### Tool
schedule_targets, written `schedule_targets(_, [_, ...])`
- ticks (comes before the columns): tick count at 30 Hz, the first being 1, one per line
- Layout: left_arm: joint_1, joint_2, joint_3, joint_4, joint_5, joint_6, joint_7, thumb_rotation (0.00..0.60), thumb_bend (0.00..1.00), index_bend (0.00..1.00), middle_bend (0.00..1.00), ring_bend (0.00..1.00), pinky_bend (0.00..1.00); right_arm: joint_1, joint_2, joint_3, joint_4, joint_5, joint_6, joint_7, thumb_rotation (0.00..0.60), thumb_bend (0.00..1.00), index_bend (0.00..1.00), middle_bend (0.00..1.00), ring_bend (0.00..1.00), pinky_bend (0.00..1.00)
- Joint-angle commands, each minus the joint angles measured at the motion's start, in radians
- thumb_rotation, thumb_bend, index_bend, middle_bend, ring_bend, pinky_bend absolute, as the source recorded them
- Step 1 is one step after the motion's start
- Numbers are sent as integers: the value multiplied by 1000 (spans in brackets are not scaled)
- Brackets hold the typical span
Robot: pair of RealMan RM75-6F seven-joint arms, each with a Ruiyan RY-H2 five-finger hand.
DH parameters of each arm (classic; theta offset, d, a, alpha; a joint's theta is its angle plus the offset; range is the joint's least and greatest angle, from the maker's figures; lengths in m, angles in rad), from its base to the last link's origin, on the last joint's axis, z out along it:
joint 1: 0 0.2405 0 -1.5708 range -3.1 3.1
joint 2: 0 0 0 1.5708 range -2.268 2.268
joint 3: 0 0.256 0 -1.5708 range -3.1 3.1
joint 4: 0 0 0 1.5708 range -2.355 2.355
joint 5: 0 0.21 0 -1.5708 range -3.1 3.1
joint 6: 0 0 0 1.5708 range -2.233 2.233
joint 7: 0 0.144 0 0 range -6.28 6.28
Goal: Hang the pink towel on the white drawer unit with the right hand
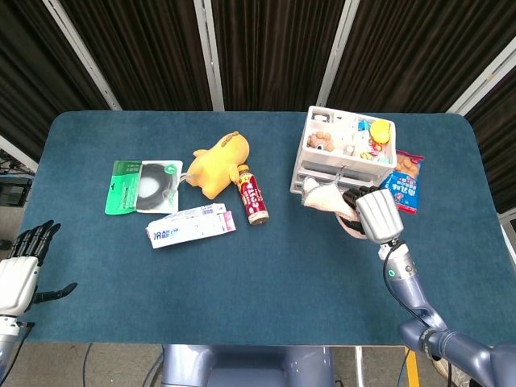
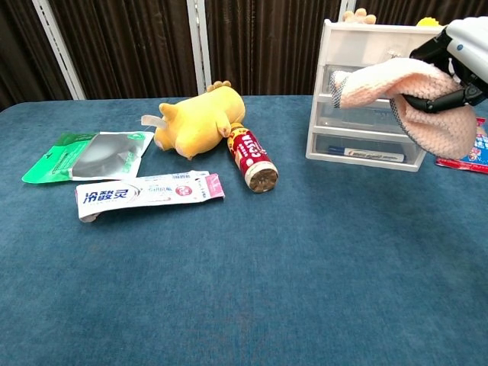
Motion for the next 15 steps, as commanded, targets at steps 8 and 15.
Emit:
schedule_targets(8, [0, 2, 0, -1, 0, 1, -4, 600, 30, 0, 0, 0, 0, 3, -6, 2, 15, 14, -8, 3, 600, 439, 706, 720, 724, 850])
schedule_targets(15, [0, 2, 0, -1, 1, 0, -4, 600, 32, 0, 0, 0, 0, 3, -14, -7, 27, 18, -15, 8, 600, 439, 704, 719, 723, 849])
